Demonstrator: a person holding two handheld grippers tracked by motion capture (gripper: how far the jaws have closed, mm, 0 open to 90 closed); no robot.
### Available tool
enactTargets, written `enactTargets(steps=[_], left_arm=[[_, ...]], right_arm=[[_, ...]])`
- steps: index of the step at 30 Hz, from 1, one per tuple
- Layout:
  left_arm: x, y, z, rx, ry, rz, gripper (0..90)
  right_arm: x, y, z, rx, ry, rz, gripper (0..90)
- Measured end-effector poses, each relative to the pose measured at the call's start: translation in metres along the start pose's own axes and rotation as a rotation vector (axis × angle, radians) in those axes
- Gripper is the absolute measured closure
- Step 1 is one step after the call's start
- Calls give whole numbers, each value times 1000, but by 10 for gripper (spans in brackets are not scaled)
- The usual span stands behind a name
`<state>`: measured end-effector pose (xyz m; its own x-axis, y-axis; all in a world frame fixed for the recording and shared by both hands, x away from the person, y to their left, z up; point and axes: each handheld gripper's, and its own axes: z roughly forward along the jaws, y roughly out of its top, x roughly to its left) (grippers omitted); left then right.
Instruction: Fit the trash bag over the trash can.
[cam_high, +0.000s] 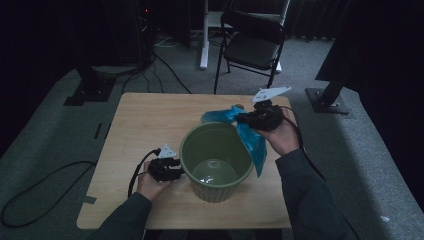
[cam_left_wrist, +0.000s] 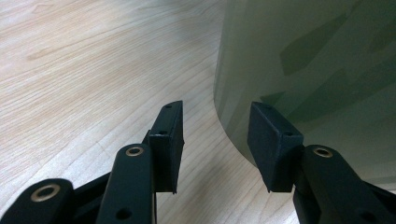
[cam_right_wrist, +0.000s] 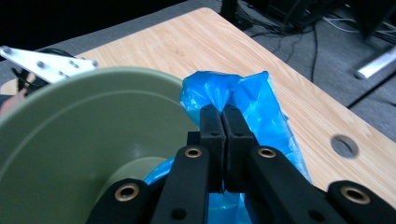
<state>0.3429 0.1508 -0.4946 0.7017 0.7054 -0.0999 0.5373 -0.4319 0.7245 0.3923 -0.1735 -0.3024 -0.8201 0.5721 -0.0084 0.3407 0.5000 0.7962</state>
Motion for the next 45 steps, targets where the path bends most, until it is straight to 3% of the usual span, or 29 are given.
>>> enactTargets(steps=[9,16,22,26,30,35,40,45], left_arm=[[3,1,-4,-8,2,1,557],[16,-2,-15,-35,21,-36,558],[24,-3,-24,-64,34,-64,558],[26,-2,-28,-75,44,-66,558],[26,-2,-31,-84,45,-60,555],[26,0,-44,-126,31,-63,555],[24,3,-61,-198,-20,8,542],[25,5,-75,-251,8,18,526]], right_arm=[[29,25,27,6,68,-71,892],[53,39,52,4,141,-107,892],[66,45,60,0,179,-137,892],[66,51,61,-27,203,-137,892],[69,52,59,-21,193,-185,890],[60,35,54,-7,198,-213,890],[47,18,44,-10,199,-213,890],[36,5,35,-8,187,-209,890]])
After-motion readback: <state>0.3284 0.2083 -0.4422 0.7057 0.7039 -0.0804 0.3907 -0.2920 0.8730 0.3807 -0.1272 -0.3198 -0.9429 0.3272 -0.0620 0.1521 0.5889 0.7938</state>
